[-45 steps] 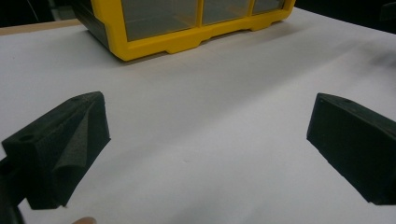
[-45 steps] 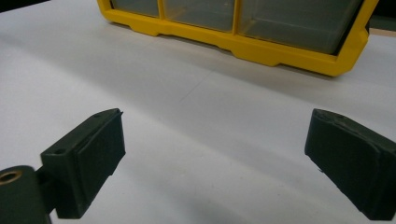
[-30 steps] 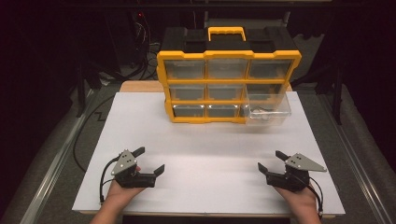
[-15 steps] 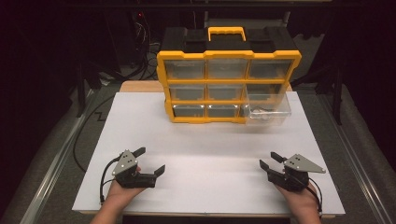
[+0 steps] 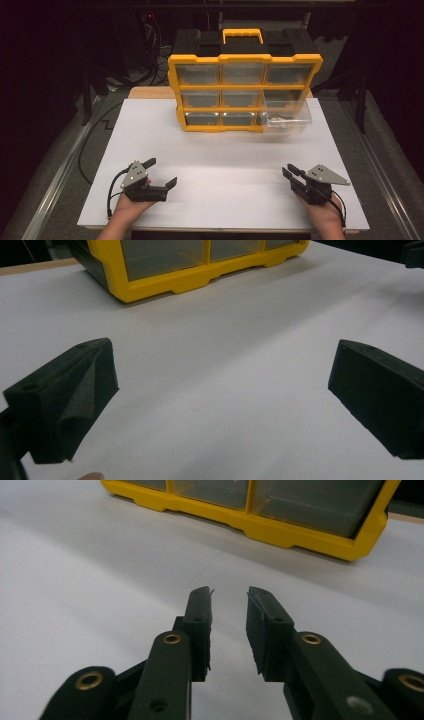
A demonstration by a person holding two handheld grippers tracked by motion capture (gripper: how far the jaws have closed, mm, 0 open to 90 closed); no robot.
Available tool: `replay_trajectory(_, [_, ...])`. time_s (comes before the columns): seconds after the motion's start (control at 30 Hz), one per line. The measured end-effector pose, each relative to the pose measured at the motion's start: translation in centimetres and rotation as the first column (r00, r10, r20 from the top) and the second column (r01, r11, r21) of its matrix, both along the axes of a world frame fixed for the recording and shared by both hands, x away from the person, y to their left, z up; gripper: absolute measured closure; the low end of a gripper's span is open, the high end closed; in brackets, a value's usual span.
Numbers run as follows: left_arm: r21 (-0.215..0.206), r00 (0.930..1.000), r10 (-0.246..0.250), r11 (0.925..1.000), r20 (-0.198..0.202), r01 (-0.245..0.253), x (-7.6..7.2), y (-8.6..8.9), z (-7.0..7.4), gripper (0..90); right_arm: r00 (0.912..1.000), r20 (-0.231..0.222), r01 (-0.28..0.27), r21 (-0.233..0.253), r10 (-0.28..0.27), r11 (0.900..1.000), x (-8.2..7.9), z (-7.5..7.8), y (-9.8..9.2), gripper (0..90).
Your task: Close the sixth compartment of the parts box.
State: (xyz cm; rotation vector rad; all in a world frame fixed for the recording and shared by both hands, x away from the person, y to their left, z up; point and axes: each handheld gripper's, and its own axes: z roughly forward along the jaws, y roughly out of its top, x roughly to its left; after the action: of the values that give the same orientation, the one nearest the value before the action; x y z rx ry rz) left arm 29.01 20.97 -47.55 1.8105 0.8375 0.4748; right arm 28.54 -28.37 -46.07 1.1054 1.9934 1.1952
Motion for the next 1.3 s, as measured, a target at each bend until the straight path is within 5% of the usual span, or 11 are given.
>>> replay_trajectory(0.23, [-0.003, 1.0, 0.005, 1.0, 0.004, -0.005, 0.0, 0.0, 0.0, 0.6, 0.9998, -0.01, 0.017, 0.03, -0.016, 0.999, 0.1, 0.1, -0.4, 90.0])
replay_trajectory(0.77, [0.001, 0.9998, 0.009, 1.0, 0.016, -0.009, 0.0, 0.1, 0.0, 0.7, 0.9996, 0.027, -0.011, 0.039, 0.01, 0.999, 1.5, -0.1, 1.5, 90.0])
replay_trajectory(1.3, [-0.001, 0.9999, -0.009, 1.0, 0.007, 0.009, 0.0, 0.1, -0.1, 0.7, 0.9949, 0.099, 0.012, 0.06, -0.018, 0.998, 3.6, 2.3, 3.2, 90.0])
